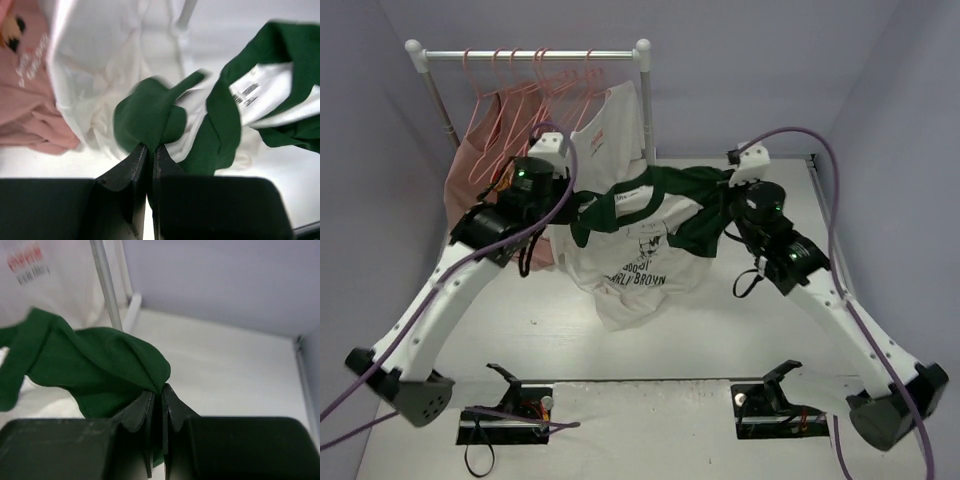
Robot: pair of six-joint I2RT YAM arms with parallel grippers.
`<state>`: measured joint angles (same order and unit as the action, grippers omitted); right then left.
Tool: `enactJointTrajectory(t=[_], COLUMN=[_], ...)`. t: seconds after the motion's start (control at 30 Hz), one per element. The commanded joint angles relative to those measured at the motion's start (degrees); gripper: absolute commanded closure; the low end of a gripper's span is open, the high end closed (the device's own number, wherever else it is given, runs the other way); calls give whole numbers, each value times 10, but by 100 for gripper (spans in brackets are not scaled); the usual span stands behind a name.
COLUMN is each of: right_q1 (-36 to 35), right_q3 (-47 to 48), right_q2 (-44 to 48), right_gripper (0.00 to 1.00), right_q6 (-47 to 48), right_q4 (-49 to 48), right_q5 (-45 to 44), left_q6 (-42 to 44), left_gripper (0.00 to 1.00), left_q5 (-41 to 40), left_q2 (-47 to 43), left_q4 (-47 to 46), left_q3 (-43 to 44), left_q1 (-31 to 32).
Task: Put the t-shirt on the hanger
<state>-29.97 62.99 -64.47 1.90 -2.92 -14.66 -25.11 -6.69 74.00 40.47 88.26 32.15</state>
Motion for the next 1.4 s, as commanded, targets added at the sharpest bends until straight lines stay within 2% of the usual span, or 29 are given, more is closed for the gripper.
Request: enactJointTrajectory(t=[0.0, 0.1, 0.13, 0.2, 0.27, 0.33, 0.4, 0.43, 0.53, 0.6, 0.73, 0.87, 0.97, 1.13, 1.37], right_q1=[5, 4, 4, 4, 4, 4, 4, 4, -7, -24, -110, -178, -204, -226, -228], right_q3=[-32, -110, -136, -172, -197, -202, -196, -190, -175, -175, -178, -192, -207, -224, -264], right_q2=[69, 128, 141, 175, 190, 192, 185, 177, 133, 117, 87, 57, 39, 5, 14], right_gripper=[90, 86, 81, 59, 47, 34, 29, 28, 27, 25, 26, 30, 34, 35, 33], right_q6=[57, 11, -8, -72, -109, -133, -140, -146, -170, -176, -178, -206, -226, -268, -379], right_q4=[-23, -8, 3, 32, 64, 84, 89, 88, 86, 84, 79, 79, 76, 70, 74], right_q5=[-10, -15, -17, -25, -34, -33, -14, 3, 50, 60, 49, 52, 49, 38, -50], left_q6=[-14, -45, -60, -85, -112, -124, -123, -118, -104, -94, -87, -107, -145, -201, -230], left_gripper=[100, 100, 100, 100, 99, 88, 77, 66, 54, 53, 53, 53, 53, 53, 53], left_q5=[9, 12, 17, 25, 26, 24, 24, 24, 21, 16, 27, 47, 45, 36, 35], left_q2=[-65, -97, -108, -128, -139, -150, -156, -160, -164, -163, -166, -179, -183, -153, -120], left_q4=[-8, -20, -29, -46, -55, -61, -62, -61, -60, -53, -37, -23, -25, -29, -60], left_q3=[-44, -142, -170, -252, -300, -356, -369, -372, -362, -348, -332, -368, -404, -441, -480], left_q1=[7, 7, 7, 8, 8, 8, 8, 8, 8, 9, 11, 23, 37, 42, 42])
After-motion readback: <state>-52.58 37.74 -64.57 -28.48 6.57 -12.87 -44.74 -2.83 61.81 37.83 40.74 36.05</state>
